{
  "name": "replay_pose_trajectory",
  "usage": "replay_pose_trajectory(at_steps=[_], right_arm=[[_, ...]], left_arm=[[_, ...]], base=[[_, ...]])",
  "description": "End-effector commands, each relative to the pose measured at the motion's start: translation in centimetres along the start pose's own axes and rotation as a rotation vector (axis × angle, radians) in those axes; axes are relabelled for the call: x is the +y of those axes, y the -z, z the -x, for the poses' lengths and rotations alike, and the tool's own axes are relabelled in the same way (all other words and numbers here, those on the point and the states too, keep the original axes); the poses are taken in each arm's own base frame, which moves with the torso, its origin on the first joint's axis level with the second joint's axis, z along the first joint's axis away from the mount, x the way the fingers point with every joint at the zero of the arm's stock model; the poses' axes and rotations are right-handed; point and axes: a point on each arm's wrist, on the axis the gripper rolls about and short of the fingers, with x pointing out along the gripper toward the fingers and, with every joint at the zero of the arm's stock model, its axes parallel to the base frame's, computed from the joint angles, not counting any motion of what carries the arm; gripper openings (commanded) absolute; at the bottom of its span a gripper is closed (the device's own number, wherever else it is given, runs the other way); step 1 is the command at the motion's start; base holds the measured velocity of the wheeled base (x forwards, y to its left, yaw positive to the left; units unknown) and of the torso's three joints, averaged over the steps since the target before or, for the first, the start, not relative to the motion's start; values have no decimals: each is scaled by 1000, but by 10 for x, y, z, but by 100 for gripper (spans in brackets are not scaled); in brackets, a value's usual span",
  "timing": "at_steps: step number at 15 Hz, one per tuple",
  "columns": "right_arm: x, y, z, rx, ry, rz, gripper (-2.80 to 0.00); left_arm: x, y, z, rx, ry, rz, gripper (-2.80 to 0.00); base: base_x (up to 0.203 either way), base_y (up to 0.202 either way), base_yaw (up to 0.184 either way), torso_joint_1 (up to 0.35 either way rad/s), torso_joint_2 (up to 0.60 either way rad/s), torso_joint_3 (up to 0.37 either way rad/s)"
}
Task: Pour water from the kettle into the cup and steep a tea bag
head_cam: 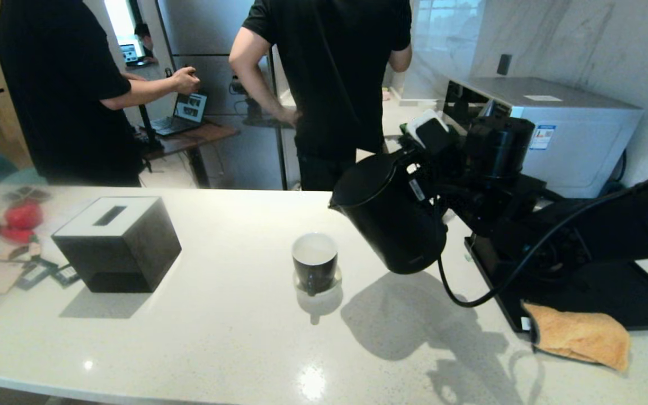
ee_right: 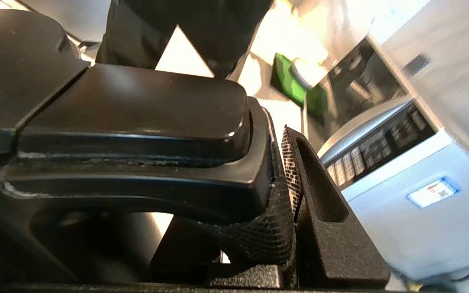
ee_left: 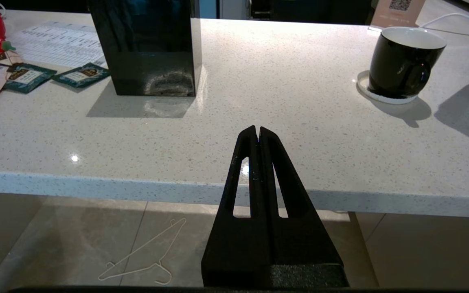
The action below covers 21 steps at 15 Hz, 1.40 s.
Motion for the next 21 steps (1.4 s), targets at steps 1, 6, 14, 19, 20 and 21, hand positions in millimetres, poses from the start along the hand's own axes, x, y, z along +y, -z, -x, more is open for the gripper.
replay_pose_trajectory(at_steps=[1, 6, 14, 19, 20, 21], right_arm=[[10, 1, -1, 0, -17, 35, -280], [15, 1, -2, -12, -20, 100, -280], [20, 3, -1, -27, -23, 182, -280], [30, 4, -4, -55, -20, 238, -280], [33, 3, -4, -63, -21, 243, -280], [35, 4, -4, -63, -24, 244, -280]], left_arm=[[0, 0, 0, 1, 0, 1, -280], [0, 0, 0, 1, 0, 1, -280], [0, 0, 0, 1, 0, 0, -280], [0, 0, 0, 1, 0, 0, -280], [0, 0, 0, 1, 0, 0, -280], [0, 0, 0, 1, 0, 0, -280]], base=[[0, 0, 0, 0, 0, 0], [0, 0, 0, 0, 0, 0], [0, 0, 0, 0, 0, 0], [0, 0, 0, 0, 0, 0], [0, 0, 0, 0, 0, 0], [0, 0, 0, 0, 0, 0]])
